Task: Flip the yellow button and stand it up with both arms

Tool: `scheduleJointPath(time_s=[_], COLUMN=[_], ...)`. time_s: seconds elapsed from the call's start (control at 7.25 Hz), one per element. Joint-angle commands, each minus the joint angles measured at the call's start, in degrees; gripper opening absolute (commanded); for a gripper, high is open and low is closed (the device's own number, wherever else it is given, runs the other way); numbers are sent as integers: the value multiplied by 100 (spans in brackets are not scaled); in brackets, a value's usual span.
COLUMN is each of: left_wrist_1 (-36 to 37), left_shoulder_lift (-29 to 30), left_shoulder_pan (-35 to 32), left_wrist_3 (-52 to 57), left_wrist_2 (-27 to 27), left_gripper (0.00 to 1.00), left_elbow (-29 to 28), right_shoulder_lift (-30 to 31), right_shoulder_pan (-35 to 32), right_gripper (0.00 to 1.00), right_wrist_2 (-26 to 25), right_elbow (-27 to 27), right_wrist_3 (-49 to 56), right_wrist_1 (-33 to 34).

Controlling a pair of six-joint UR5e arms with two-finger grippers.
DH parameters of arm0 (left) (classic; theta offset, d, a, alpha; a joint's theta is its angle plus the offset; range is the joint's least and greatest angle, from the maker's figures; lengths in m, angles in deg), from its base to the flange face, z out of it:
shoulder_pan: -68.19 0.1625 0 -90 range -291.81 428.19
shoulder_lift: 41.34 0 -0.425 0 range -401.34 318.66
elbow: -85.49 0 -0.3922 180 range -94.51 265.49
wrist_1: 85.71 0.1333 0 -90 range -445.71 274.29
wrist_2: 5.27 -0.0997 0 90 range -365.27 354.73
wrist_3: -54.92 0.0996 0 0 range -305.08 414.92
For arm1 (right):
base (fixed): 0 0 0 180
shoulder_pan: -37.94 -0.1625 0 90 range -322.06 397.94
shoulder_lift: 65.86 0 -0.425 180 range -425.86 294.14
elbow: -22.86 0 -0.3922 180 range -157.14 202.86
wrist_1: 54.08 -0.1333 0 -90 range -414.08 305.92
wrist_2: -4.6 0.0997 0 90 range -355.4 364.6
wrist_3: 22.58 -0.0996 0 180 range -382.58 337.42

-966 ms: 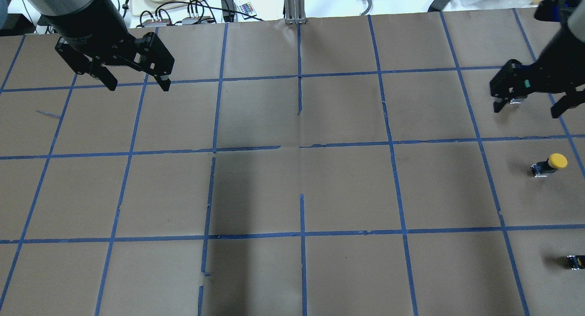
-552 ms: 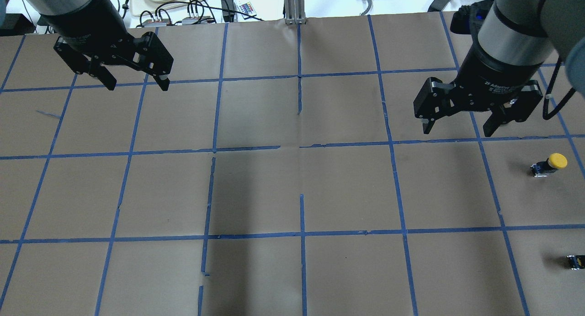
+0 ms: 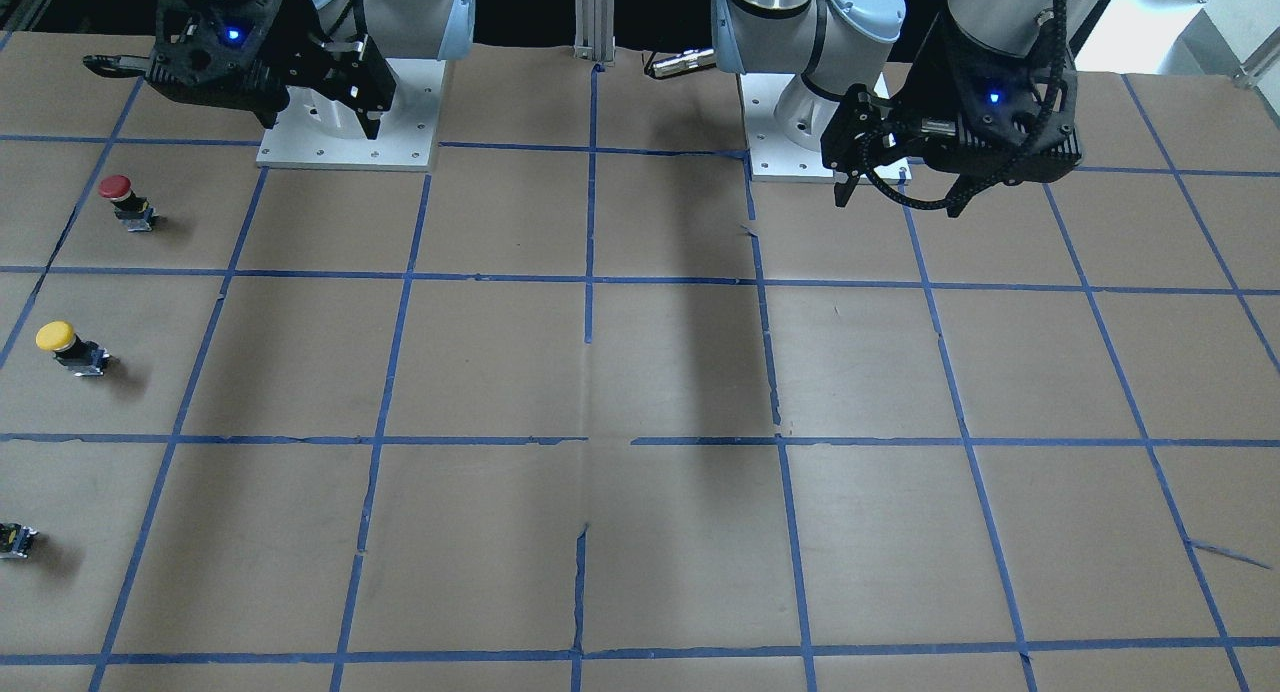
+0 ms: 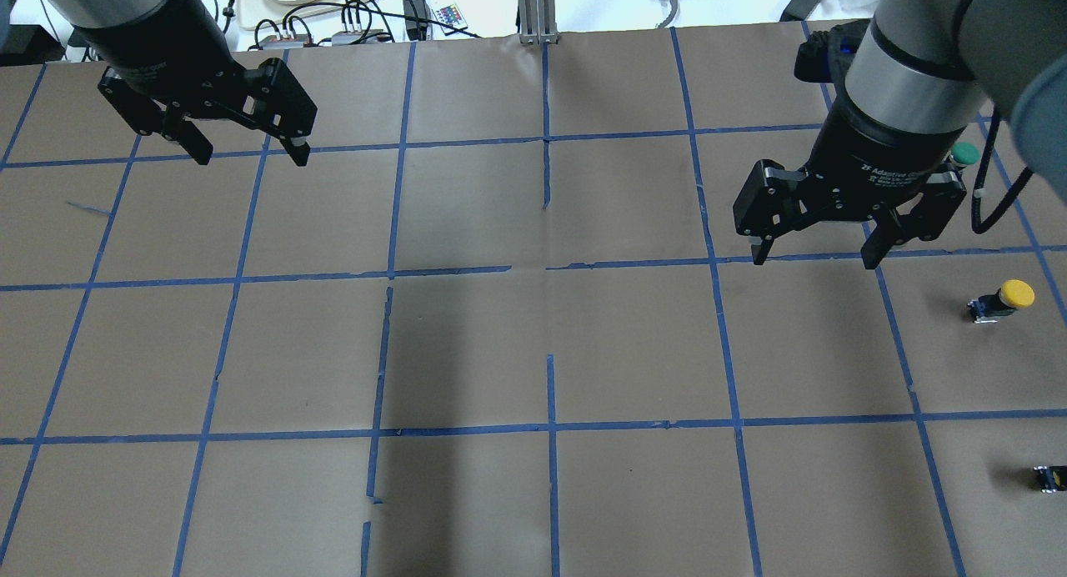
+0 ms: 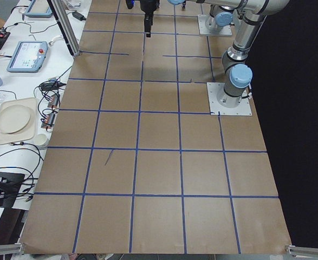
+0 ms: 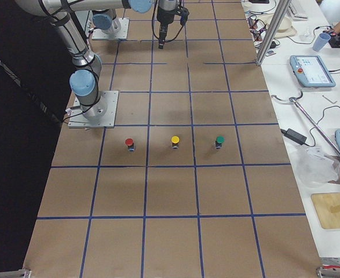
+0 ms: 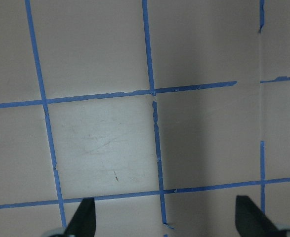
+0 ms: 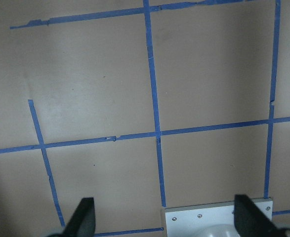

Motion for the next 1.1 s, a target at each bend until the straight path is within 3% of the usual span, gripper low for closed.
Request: scheduleJointPath(time_s=[0.0,0.97], left_wrist_1=[0,-9], left_shoulder_lift=[-46,-116], left_shoulder_pan=[-77,-191], left_wrist_3=[59,94], left_wrist_2=[-52,-70], left_gripper=[100,100], left_elbow=[18,96], right_shoulder_lift=[-41,-15], right_shoulder_pan=[139,184], right_gripper=[100,100], right_wrist_2=[-50,2], right_elbow=[4,21], right_wrist_3=[16,-2], right_wrist_1=[17,-18])
